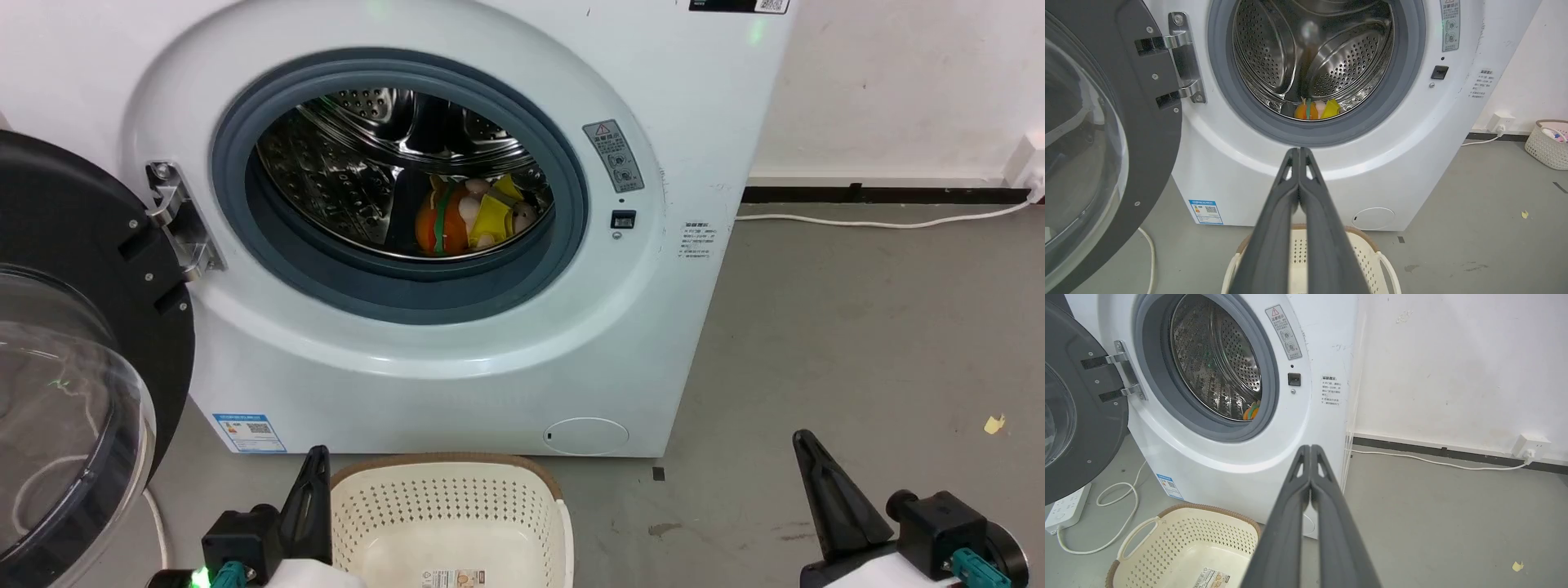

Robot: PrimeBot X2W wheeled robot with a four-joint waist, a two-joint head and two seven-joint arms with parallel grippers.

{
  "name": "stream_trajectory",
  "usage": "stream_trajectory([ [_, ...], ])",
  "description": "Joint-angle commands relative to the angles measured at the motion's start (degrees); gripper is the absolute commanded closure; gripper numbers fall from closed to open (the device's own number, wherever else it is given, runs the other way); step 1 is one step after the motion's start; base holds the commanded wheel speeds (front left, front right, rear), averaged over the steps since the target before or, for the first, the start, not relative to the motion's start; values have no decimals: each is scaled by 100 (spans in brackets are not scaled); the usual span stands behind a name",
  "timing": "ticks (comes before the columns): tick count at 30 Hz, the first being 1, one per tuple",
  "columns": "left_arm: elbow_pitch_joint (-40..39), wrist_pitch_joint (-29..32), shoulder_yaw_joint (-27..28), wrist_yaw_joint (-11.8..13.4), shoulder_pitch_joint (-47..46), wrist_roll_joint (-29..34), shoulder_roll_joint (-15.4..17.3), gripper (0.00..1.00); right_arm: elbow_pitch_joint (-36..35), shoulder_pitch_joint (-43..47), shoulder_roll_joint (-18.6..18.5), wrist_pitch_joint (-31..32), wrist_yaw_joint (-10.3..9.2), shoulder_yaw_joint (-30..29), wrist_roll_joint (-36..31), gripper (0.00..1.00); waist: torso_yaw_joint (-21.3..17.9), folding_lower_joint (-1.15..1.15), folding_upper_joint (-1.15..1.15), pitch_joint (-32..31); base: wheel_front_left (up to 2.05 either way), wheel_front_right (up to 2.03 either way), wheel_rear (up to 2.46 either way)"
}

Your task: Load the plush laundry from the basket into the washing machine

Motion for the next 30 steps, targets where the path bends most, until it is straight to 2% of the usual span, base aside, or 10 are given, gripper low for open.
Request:
stream_trajectory([
  [1, -48, 37, 36, -50, -83, 78, -32, 100, -29, -107, 26, 35, -2, -23, -35, 100, 3, 0, 0, 1, 0, 0, 0],
  [30, -192, 377, 225, -187, -193, 455, -156, 100, -53, -233, 56, 376, -4, -86, -211, 100, 52, 0, 0, 17, 0, 0, 0],
])
